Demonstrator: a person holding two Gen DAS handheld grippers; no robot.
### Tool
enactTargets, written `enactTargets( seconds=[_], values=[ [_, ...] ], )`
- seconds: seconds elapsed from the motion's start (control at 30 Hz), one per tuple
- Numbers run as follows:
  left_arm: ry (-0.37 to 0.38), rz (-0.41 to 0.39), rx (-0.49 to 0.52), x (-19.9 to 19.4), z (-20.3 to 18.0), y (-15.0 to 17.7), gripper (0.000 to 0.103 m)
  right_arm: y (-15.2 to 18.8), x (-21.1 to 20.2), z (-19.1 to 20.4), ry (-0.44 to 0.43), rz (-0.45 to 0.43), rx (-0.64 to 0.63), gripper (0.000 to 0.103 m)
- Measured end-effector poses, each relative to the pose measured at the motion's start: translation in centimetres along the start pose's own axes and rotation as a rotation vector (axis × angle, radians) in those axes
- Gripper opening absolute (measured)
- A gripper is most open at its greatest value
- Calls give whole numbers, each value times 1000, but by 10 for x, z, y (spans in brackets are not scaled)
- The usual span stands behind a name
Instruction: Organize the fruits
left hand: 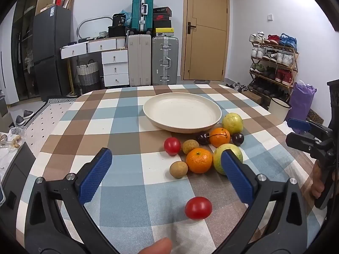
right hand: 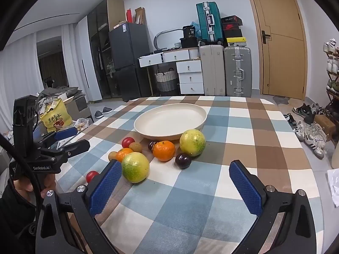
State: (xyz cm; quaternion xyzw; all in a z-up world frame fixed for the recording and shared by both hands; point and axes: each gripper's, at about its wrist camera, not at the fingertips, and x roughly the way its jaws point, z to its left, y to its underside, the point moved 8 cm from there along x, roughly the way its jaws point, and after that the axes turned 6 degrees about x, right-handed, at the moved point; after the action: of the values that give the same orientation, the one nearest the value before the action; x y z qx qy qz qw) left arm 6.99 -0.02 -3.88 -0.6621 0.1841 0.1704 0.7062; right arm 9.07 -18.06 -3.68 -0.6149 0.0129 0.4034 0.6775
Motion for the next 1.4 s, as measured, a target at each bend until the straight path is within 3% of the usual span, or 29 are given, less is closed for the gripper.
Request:
enactTargets(
  seconds=[1.4],
  values=[
    [1, 2, -1, 0, 0, 0, 102, 0, -1, -2, 2, 5, 9, 103]
  ],
)
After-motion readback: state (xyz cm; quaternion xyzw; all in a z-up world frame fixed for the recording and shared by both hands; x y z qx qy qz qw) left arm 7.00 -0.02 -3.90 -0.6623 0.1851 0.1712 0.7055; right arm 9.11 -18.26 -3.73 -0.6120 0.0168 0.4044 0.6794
